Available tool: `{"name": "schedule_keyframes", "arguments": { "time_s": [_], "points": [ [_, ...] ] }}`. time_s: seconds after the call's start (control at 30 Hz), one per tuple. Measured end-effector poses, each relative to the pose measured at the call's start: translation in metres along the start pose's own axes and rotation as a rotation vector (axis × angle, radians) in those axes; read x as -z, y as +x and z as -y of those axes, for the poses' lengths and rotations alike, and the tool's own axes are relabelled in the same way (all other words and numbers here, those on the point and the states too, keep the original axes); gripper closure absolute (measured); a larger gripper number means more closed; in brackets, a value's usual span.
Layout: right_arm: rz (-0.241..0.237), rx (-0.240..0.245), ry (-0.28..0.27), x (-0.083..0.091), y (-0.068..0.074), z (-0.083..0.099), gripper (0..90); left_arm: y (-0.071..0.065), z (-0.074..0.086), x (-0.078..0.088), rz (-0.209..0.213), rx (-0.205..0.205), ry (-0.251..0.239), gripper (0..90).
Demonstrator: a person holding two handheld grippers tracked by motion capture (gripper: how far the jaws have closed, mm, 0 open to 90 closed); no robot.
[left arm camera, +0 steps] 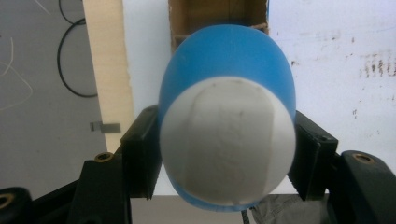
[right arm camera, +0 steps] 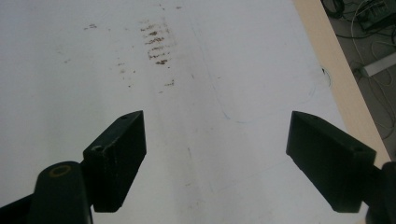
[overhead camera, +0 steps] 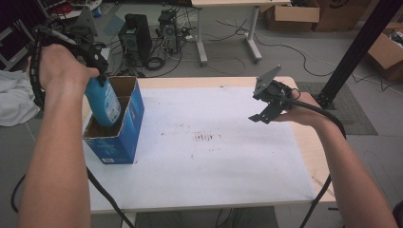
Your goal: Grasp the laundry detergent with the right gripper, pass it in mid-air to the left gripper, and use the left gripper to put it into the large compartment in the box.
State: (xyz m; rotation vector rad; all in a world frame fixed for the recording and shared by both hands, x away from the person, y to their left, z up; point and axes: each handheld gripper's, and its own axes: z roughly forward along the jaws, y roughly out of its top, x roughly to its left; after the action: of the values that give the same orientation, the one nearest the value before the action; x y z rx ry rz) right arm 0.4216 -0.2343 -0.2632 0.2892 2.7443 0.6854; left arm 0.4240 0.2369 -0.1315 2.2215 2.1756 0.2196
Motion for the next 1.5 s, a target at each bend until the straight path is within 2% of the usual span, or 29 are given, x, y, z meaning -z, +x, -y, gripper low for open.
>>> {"name": "schedule_keyframes", "arguments": {
  "time_s": [0.53,0.9,1.5],
  "points": [
    [0.006,0.005,0.011,-0.002,0.002,-0.001,19.9,0.001,-0.001,-0.039,0.006,0.004,0.036,38.6],
    [0.003,0.004,0.013,-0.002,0.002,-0.002,20.1,0.000,0.000,-0.075,0.003,0.005,0.088,38.6],
    [0.003,0.009,0.022,-0.006,0.003,-0.005,20.7,-0.004,-0.001,-0.111,0.008,0.003,0.129,38.6]
  ]
}}
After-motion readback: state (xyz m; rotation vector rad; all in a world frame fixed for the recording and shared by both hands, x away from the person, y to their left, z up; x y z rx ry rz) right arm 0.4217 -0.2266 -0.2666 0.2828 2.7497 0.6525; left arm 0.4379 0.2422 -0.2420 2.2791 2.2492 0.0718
